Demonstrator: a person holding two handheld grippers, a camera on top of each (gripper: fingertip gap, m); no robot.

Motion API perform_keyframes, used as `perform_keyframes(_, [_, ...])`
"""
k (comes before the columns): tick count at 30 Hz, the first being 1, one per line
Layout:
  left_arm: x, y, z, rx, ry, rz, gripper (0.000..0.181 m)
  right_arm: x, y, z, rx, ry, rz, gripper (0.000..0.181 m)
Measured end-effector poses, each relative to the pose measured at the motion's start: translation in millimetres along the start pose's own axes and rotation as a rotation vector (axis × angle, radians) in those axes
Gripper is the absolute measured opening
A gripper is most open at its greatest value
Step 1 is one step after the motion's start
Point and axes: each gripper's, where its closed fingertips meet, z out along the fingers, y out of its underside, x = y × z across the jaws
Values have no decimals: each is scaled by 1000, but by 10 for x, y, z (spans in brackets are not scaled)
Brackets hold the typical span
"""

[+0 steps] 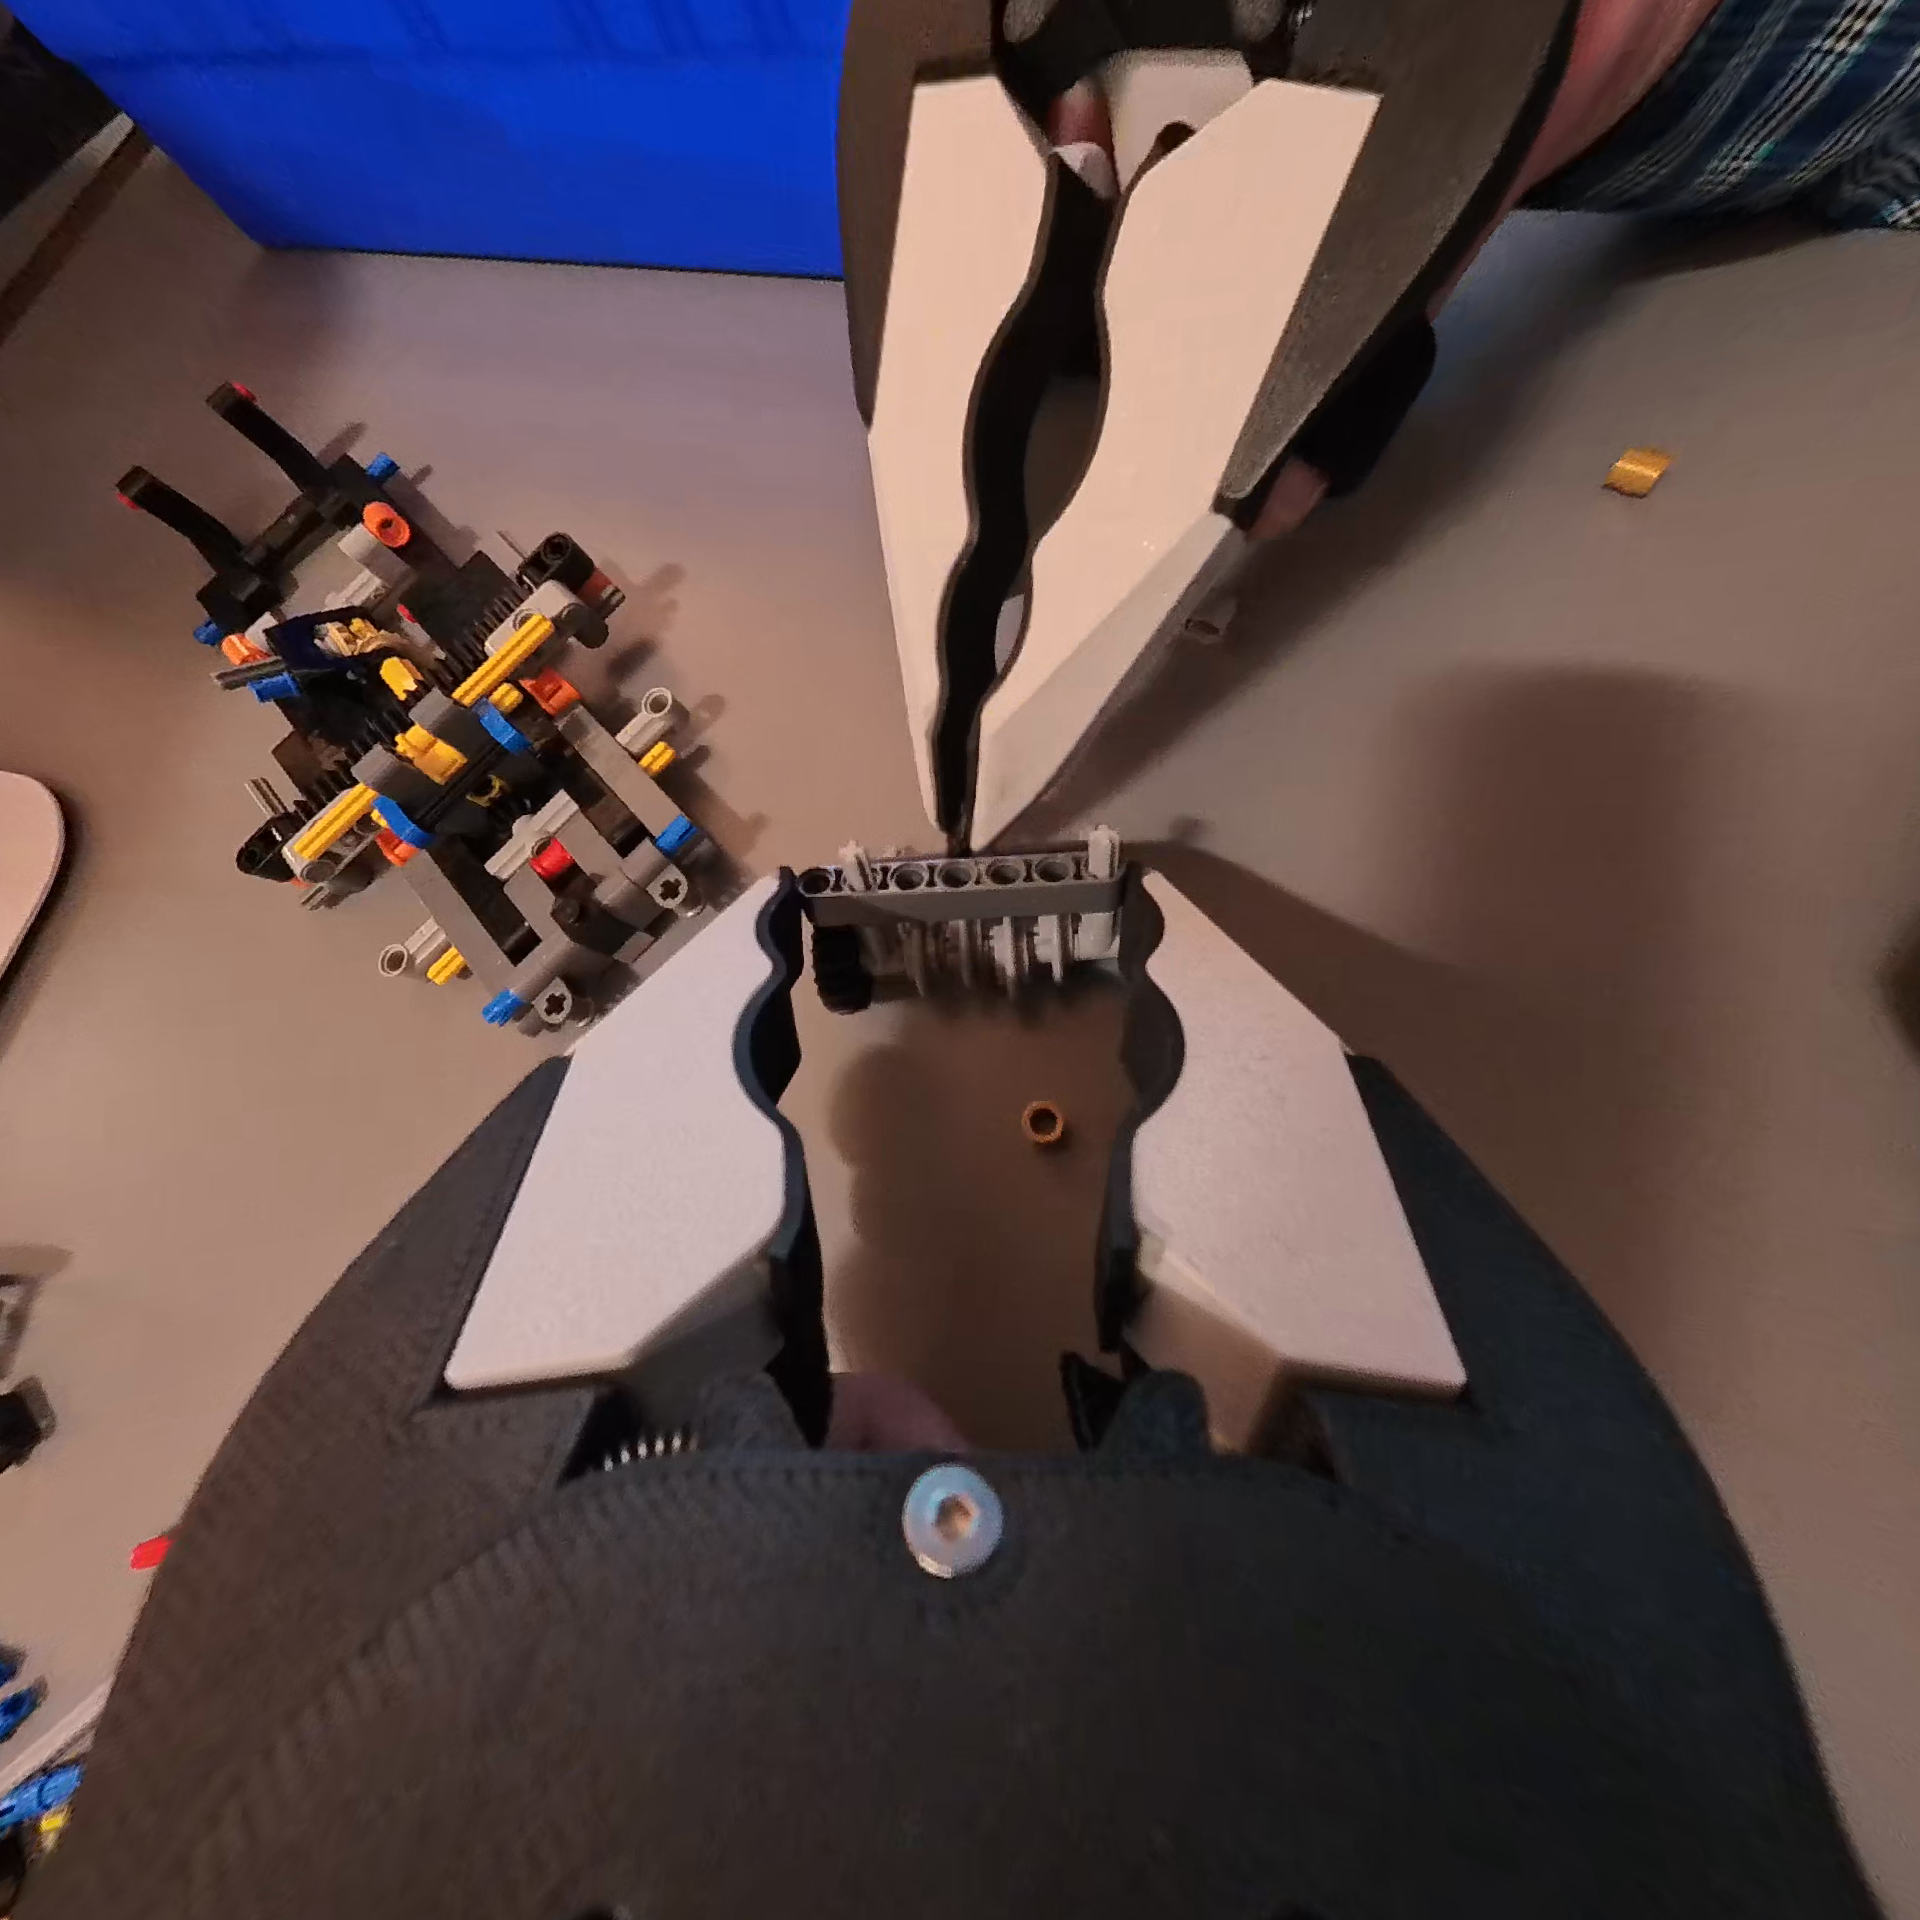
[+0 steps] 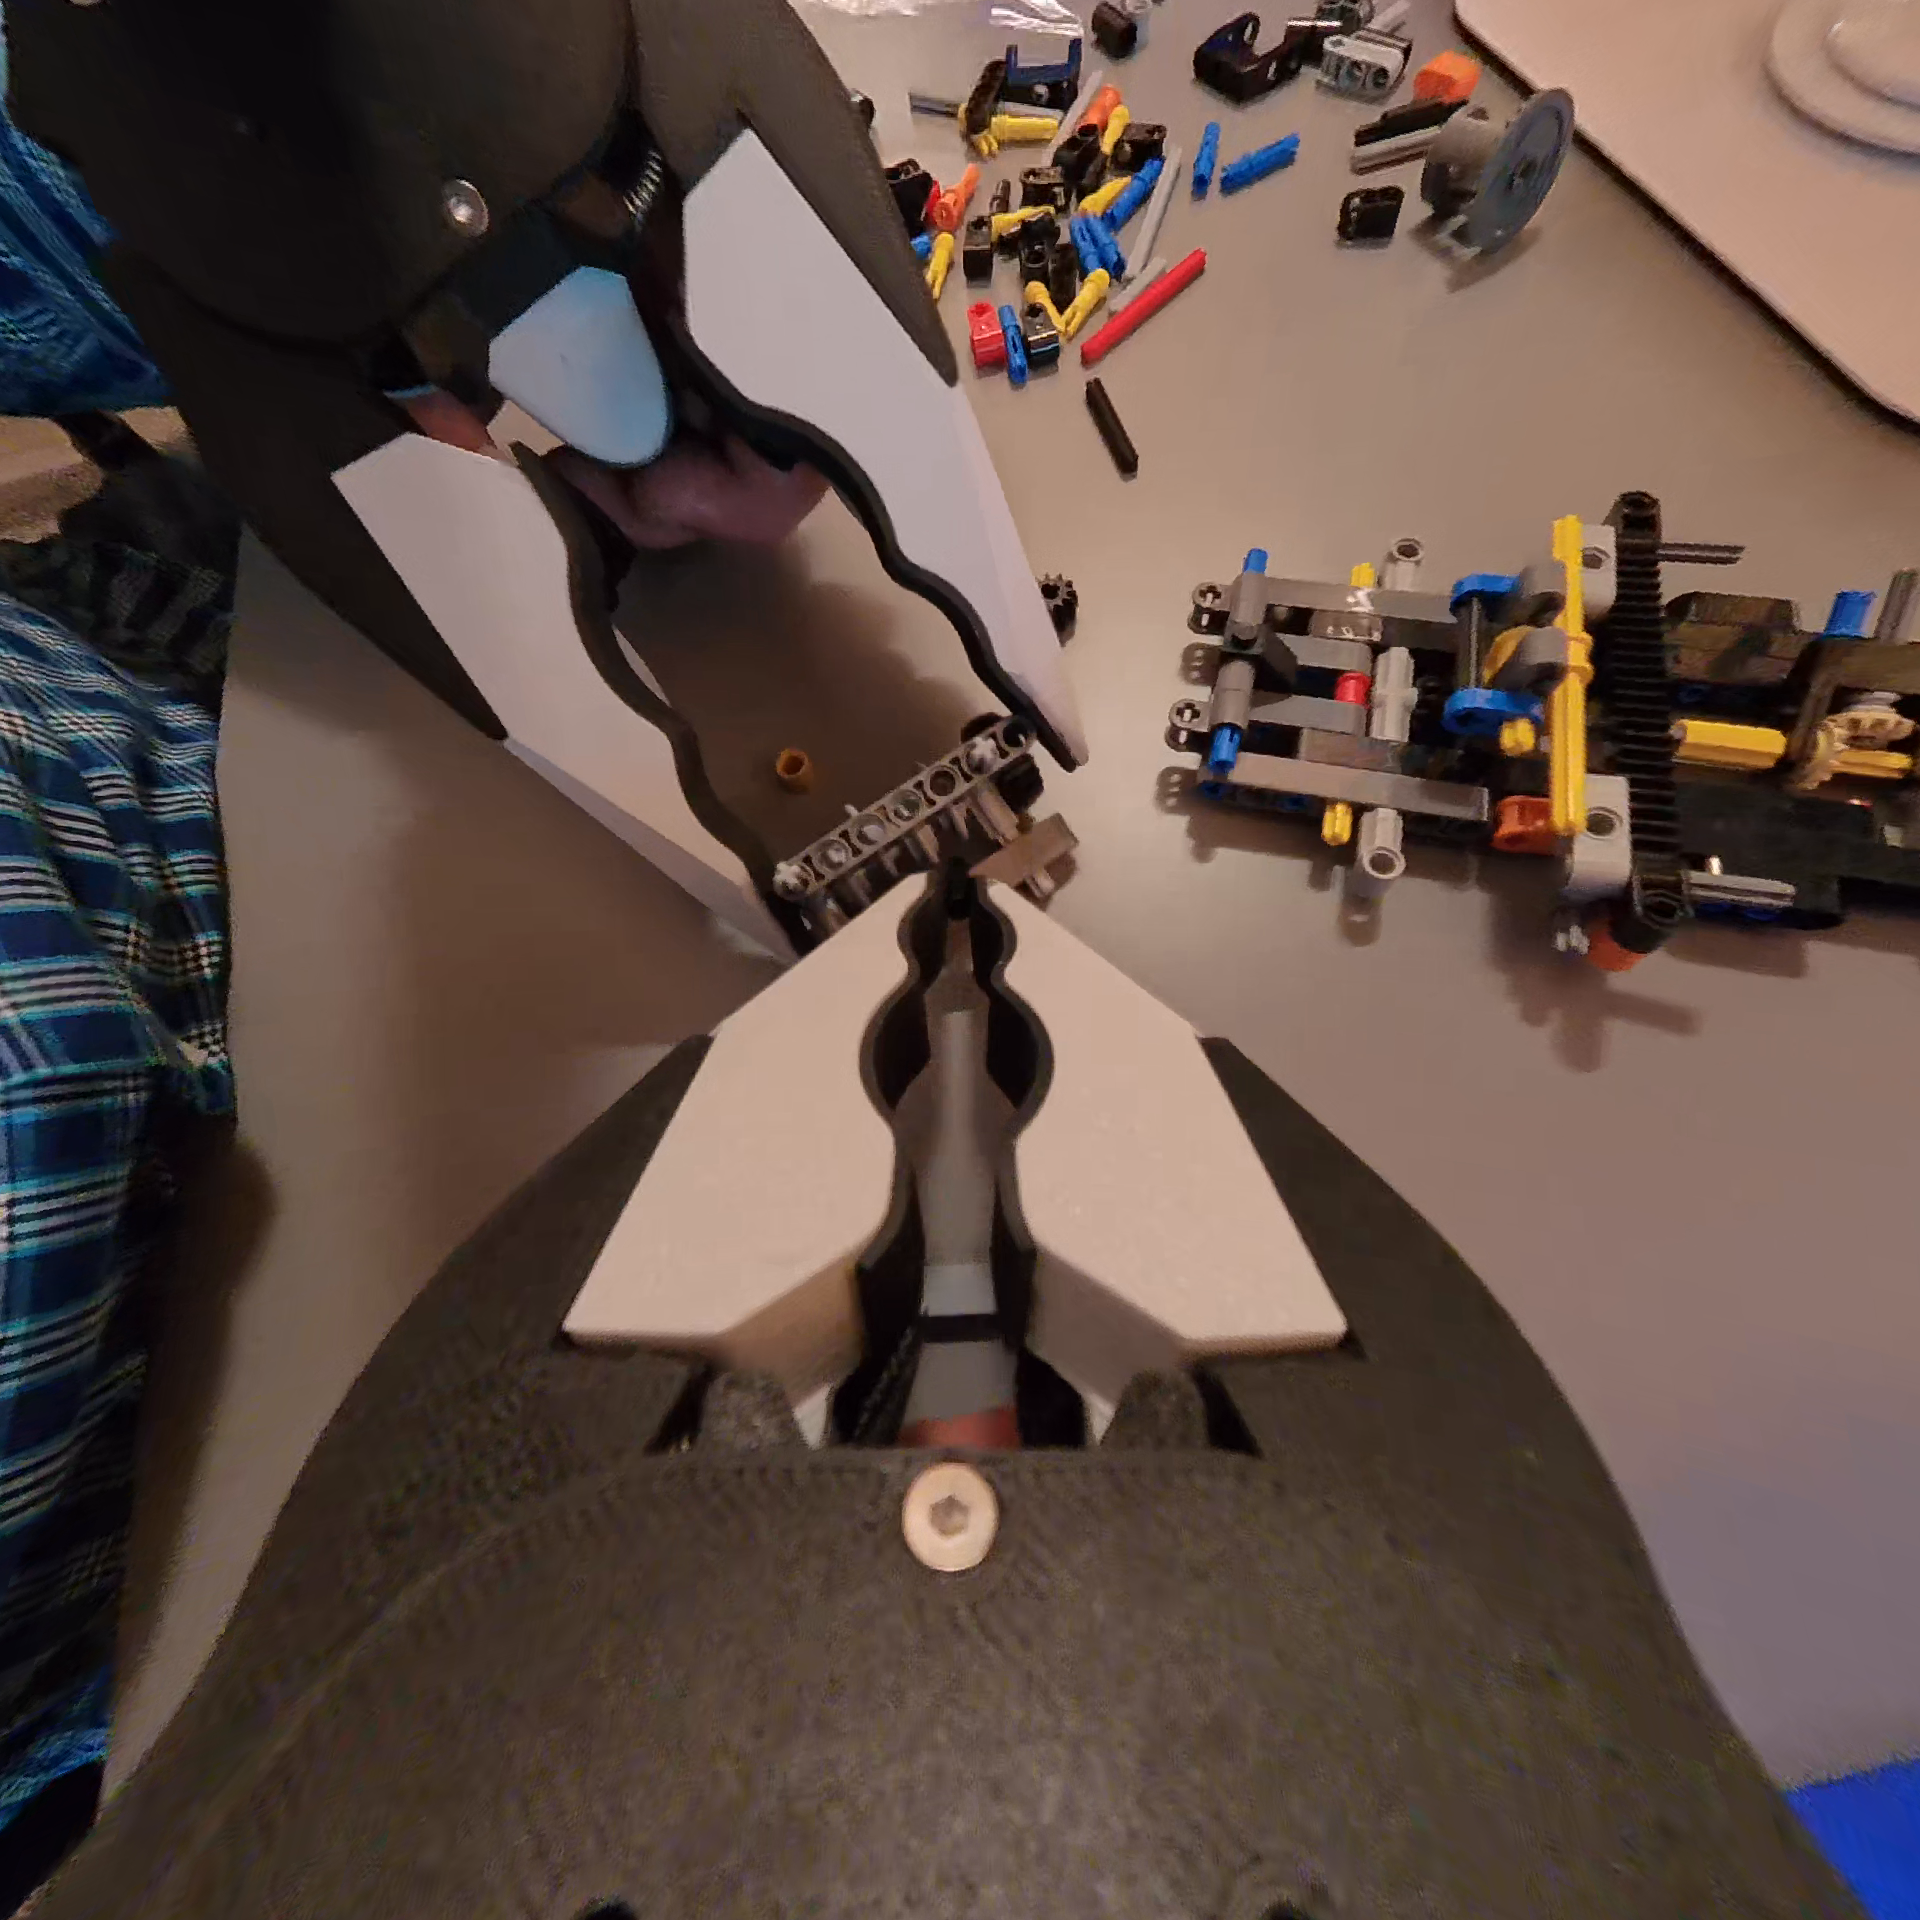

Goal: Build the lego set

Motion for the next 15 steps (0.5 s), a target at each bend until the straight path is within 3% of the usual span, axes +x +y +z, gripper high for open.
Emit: perform_keyframes(15, [-24,-26,0,15,-14,-19,59,3,34,44,-32,5,9,1])
